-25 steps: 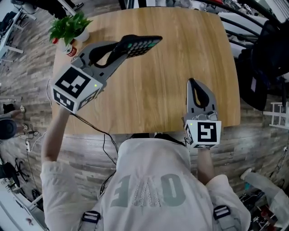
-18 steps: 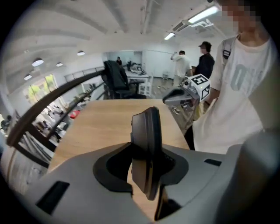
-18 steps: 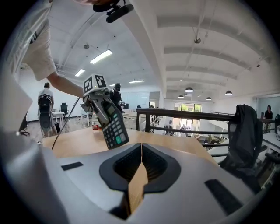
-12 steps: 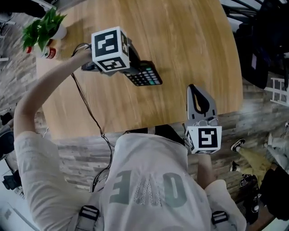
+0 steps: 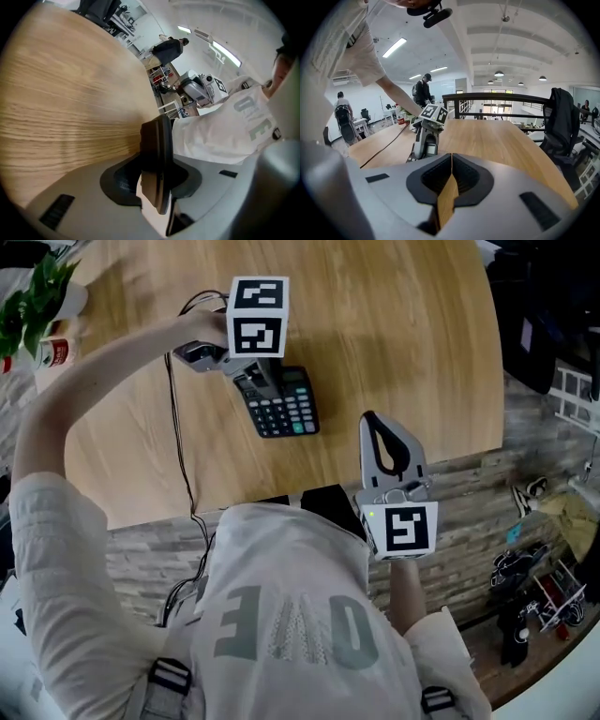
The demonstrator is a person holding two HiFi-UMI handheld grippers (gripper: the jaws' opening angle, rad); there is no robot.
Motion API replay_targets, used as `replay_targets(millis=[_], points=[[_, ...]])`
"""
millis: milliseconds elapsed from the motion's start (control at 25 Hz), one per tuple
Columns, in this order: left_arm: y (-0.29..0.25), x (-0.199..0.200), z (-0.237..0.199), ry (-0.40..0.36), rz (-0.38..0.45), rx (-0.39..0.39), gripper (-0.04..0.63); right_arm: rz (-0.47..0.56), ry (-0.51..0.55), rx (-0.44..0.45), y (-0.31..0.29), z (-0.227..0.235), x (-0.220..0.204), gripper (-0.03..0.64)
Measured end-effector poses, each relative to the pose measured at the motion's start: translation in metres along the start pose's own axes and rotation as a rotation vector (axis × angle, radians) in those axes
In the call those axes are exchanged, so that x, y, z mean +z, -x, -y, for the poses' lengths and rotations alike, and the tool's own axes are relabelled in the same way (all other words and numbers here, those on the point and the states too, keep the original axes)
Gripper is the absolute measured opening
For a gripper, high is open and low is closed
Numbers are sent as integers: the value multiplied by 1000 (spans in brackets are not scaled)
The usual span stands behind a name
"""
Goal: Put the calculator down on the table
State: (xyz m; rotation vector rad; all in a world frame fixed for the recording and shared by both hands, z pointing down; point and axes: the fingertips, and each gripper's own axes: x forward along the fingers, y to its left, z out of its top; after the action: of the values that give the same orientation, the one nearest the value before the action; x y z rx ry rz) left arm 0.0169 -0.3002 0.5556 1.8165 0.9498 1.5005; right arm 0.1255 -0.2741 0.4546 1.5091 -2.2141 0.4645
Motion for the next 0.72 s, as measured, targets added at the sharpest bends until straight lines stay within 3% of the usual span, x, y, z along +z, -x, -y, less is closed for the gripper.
replay_targets(millis=[200, 440, 600, 720], points=[[-3, 0, -12, 91, 25, -66, 123, -16, -11, 5, -8, -2, -6, 21], [-6, -2, -24, 143, 37, -63, 126, -21, -38, -11, -12, 3, -5, 21], [-5, -2, -28, 144, 42, -3, 130, -16, -10, 4, -16, 1, -1, 21], [-3, 0, -32, 110, 38, 109, 132, -11, 3, 17, -16, -2, 2, 21]])
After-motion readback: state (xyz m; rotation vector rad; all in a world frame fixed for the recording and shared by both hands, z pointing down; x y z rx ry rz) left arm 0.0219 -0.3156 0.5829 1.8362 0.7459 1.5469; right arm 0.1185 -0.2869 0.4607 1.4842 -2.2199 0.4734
